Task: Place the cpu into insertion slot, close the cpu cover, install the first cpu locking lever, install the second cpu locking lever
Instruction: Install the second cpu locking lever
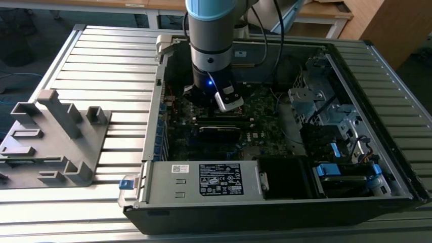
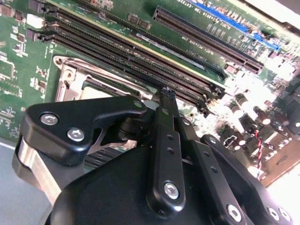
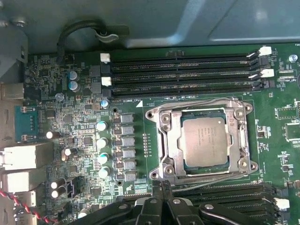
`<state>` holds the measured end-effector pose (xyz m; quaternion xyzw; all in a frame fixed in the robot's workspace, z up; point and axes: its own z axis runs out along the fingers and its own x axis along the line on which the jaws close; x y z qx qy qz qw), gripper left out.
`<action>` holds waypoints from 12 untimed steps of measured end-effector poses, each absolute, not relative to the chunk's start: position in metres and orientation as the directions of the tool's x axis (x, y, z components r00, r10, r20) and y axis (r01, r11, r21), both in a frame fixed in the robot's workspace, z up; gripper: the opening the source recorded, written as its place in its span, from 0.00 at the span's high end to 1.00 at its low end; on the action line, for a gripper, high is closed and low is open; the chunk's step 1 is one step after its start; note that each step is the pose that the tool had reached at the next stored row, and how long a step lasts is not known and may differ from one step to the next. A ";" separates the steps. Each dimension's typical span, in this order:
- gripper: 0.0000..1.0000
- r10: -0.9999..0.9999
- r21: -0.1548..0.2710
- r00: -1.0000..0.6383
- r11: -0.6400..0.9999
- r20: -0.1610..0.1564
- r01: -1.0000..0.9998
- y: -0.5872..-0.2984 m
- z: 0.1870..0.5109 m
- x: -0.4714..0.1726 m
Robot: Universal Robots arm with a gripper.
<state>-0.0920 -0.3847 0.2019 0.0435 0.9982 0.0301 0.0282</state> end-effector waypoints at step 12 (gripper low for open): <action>0.90 0.091 0.110 -0.995 0.990 -0.050 0.085 -0.385 0.197 -0.092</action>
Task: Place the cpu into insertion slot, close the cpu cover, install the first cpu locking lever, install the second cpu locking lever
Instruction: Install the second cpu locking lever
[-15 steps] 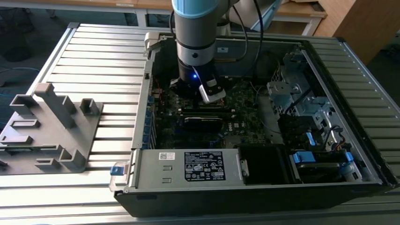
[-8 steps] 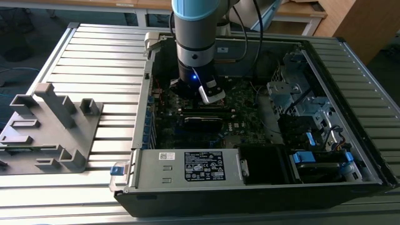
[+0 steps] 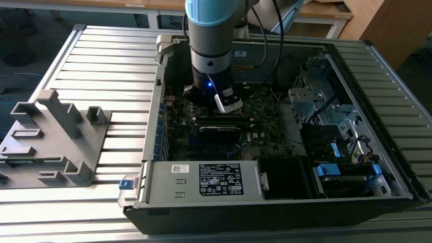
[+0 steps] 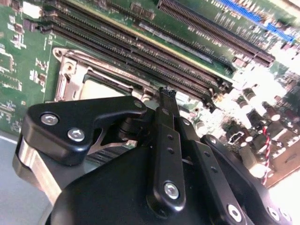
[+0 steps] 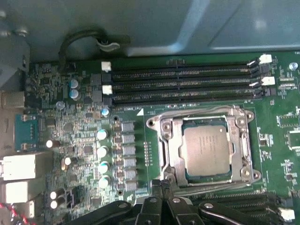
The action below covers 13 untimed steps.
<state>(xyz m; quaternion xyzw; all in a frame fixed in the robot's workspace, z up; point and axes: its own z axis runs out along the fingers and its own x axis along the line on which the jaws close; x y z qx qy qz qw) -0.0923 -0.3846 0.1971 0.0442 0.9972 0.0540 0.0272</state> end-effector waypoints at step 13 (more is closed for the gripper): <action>0.90 0.091 0.117 -0.995 0.989 -0.049 0.085 -0.385 0.195 -0.097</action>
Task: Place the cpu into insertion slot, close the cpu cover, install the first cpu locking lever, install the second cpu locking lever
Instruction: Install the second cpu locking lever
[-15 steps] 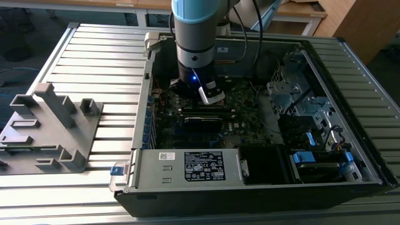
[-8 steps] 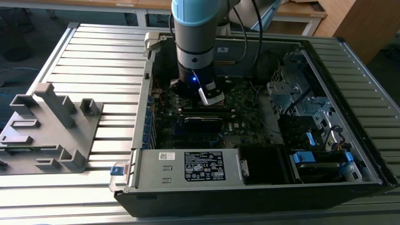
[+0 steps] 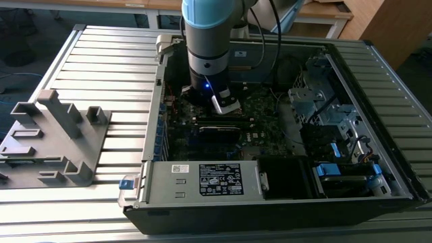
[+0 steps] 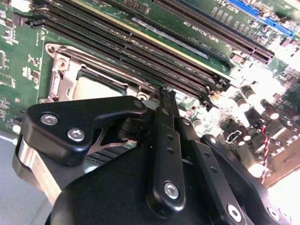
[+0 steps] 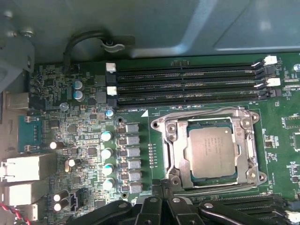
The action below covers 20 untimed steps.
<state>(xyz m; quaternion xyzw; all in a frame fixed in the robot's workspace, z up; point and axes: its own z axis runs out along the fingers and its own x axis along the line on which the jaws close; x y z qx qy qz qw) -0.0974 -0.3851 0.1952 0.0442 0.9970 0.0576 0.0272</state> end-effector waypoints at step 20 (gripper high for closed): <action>0.90 0.091 0.117 -0.995 0.989 -0.049 0.085 -0.385 0.221 -0.098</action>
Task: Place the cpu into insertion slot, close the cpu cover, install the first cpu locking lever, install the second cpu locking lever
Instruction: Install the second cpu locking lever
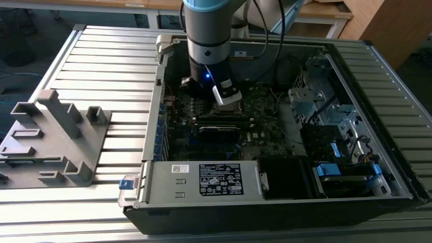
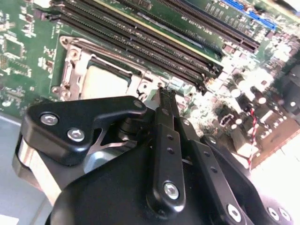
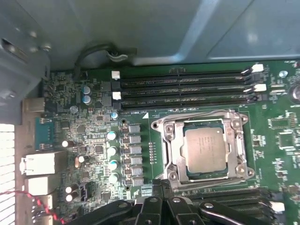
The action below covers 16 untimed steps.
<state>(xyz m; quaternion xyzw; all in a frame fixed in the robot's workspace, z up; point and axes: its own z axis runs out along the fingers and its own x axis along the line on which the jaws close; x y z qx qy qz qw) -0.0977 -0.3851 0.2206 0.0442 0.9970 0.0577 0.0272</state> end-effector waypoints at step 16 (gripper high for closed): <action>0.90 0.091 0.117 -0.995 0.989 -0.049 0.085 -0.385 0.224 -0.062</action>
